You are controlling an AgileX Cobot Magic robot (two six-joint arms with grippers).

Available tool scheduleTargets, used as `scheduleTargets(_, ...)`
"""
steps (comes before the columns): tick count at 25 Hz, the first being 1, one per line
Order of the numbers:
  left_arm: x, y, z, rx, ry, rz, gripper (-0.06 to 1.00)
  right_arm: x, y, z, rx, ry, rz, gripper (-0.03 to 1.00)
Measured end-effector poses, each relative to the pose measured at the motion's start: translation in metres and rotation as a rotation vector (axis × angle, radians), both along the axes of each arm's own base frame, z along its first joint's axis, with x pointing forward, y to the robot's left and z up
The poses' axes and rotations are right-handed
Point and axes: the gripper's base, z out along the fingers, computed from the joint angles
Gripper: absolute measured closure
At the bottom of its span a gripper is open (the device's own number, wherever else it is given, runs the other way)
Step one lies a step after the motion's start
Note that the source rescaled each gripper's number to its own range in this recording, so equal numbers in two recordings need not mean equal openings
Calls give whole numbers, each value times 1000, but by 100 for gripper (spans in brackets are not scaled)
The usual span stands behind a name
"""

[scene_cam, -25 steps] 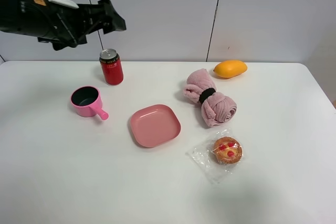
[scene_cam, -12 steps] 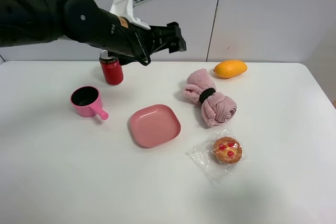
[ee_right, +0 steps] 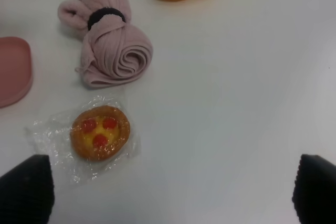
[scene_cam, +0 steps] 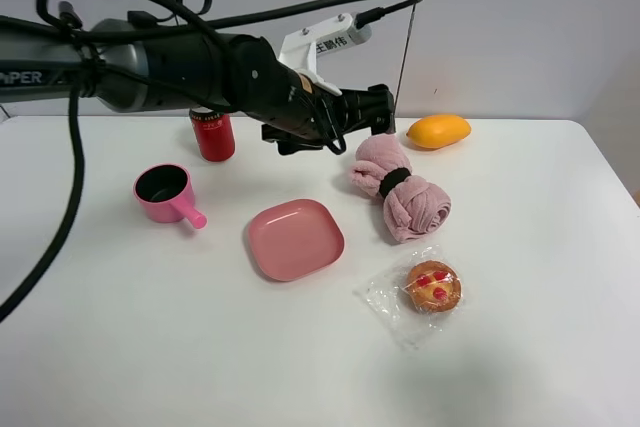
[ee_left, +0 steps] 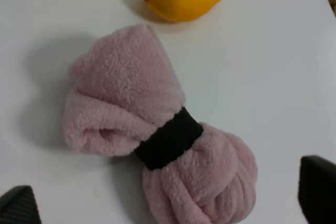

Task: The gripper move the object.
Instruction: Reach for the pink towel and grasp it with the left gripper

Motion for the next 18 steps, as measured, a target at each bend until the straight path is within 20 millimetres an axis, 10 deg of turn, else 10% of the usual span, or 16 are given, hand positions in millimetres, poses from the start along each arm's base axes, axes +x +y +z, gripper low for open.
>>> scheduleTargets(18, 9, -65, -45, -36, 149, 9, -6, 0, 0, 0, 0, 0, 0, -3)
